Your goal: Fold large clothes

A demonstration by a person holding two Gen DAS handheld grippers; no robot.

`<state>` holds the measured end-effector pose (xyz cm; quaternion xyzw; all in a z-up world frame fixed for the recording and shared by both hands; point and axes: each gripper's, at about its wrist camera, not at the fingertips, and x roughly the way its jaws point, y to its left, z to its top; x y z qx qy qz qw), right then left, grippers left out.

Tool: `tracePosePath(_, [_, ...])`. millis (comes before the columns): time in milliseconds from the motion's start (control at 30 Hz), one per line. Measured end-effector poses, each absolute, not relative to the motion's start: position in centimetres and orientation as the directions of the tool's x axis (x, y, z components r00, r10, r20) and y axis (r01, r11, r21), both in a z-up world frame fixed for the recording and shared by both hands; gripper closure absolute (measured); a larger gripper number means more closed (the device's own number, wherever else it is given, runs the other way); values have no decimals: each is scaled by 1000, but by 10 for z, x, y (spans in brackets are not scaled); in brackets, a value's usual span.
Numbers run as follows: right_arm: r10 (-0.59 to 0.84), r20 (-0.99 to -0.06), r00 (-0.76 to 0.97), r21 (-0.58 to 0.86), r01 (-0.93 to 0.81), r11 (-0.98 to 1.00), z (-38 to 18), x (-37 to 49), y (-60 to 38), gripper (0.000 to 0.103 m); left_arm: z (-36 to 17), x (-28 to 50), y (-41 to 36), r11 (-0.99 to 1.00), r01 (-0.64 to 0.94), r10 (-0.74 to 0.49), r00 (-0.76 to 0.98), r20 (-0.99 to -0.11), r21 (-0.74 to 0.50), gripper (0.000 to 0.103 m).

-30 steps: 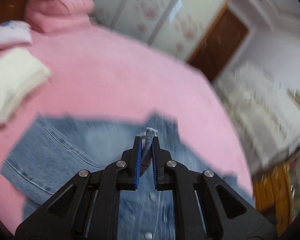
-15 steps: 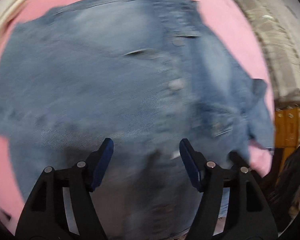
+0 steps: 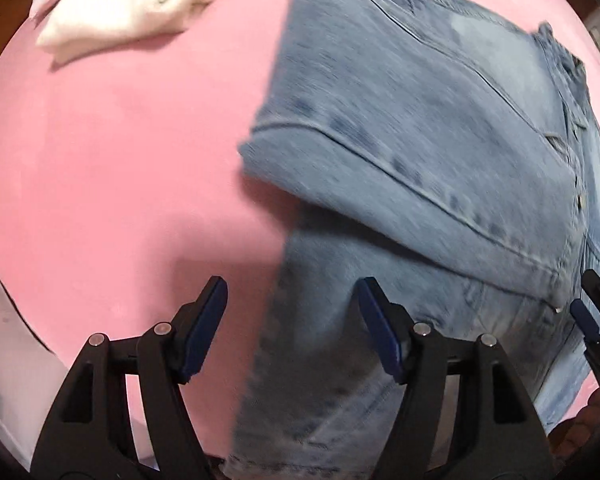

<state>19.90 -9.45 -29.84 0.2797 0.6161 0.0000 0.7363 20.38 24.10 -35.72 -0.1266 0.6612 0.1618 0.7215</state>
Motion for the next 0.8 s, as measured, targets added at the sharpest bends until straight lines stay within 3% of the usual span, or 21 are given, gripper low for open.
tracePosePath(100, [357,-905,233,416,296,860,-300,209,-86,56,-366,205,242,918,-396,62,85,-994,23,38])
tracePosePath(433, [322,-933,162,353,230,907,-329,252,-72,57,-373,215,236,932,-359,109,167,-980,42,39])
tracePosePath(533, [320,-937,141,343,184,921,-334,266,-67,67,-376,225,238,934,-356,106,182,-978,35,39])
tracePosePath(600, [350,-926,145,371,159,915,-330,272,-66,81,-371,234,236,936,-351,113,200,-973,37,40])
tracePosePath(800, [433,-866,251,452,20,892,-277,286,-59,92,-367,243,234,931,-361,123,199,-972,44,47])
